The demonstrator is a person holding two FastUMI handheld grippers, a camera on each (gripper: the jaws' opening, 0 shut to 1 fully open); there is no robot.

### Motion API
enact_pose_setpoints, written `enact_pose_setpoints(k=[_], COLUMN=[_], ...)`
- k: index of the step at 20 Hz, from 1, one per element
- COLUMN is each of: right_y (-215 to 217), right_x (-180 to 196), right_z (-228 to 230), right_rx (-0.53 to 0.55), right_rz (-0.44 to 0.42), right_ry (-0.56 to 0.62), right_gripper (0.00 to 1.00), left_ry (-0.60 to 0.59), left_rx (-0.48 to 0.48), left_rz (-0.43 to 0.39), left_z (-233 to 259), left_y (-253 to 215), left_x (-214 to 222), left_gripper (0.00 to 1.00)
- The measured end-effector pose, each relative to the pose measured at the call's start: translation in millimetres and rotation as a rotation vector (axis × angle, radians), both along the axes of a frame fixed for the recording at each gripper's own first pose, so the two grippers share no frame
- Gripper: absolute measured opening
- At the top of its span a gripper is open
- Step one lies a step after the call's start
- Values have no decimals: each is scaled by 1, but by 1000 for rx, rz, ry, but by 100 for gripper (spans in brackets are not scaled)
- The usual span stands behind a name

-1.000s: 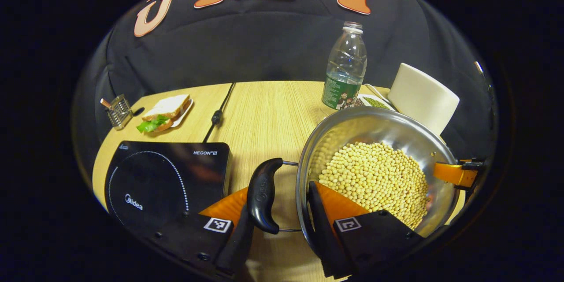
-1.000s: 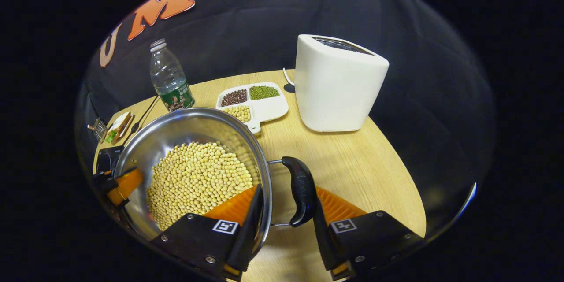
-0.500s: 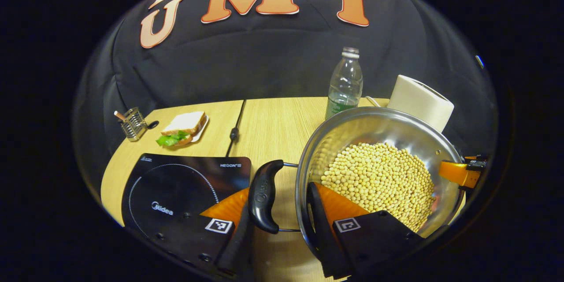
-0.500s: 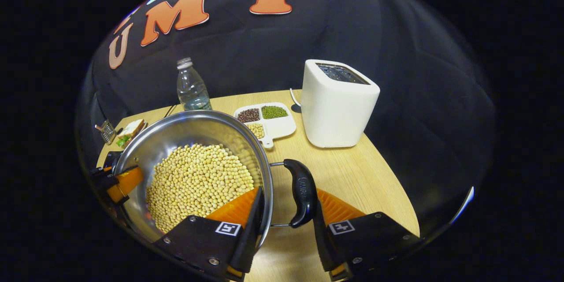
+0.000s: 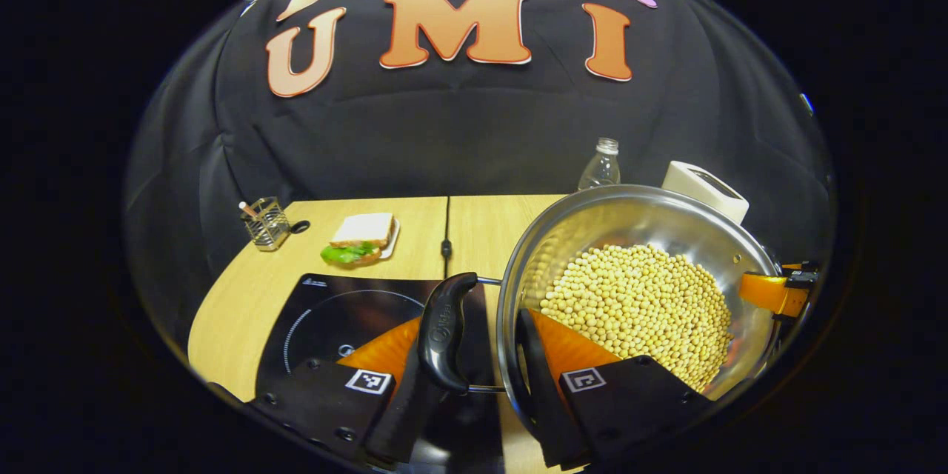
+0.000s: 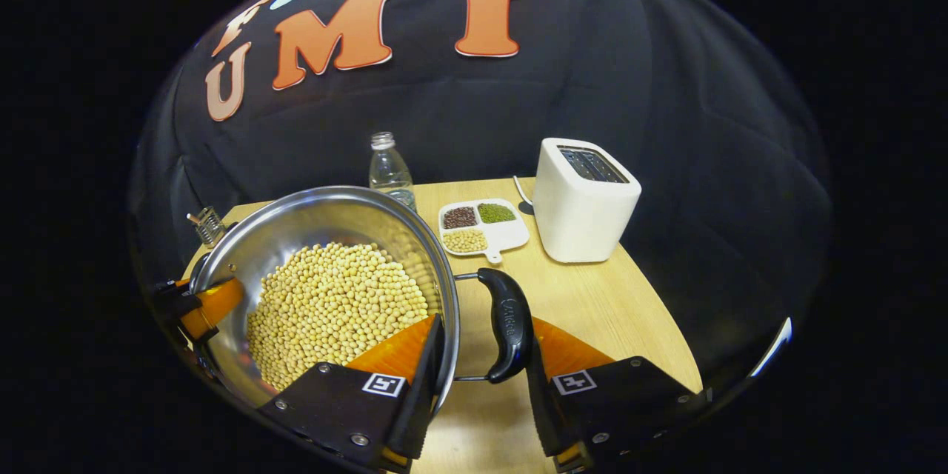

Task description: First push the handle of the pot to place it horizontally, then grasp the pot with both hands and set it on the induction cooktop.

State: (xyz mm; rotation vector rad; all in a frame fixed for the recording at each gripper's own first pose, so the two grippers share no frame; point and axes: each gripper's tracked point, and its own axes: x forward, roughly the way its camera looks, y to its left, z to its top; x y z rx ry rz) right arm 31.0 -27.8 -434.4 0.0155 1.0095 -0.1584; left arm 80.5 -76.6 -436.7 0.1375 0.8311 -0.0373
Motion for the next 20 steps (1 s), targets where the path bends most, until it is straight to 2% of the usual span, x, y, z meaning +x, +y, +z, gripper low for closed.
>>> enact_pose_setpoints(k=[5,6,7,10,11,12,16,17,18,20], right_y=[47,56,65,90,99,108,143,151,161,176], right_x=[2,2,3,6,6,6,8,8,10,13], right_z=[12,14,15,18,19,20,21,21,21,22], right_rx=[26,29,31,33,34,39,54,57,59,62], right_rz=[40,48,56,81,89,96,126,133,142,156], right_ry=[-11,-13,-11,-12,-14,-14,-13,-12,-9,-16], right_gripper=[58,58,58,58,53,58,58,53,58,58], left_ry=[-30,-35,-33,-30,-34,-35,-43,-42,-44,-47], left_rx=[32,37,40,42,45,49,70,73,76,81], left_rz=[29,36,43,66,72,80,103,110,119,134], left_z=[24,28,33,39,41,45,54,56,59,62], left_y=[48,56,63,90,98,106,142,150,158,175], left_x=[-5,-6,-8,-12,-12,-13,-15,-18,-17,-16], left_gripper=[67,69,66,70,70,69,69,69,69,69])
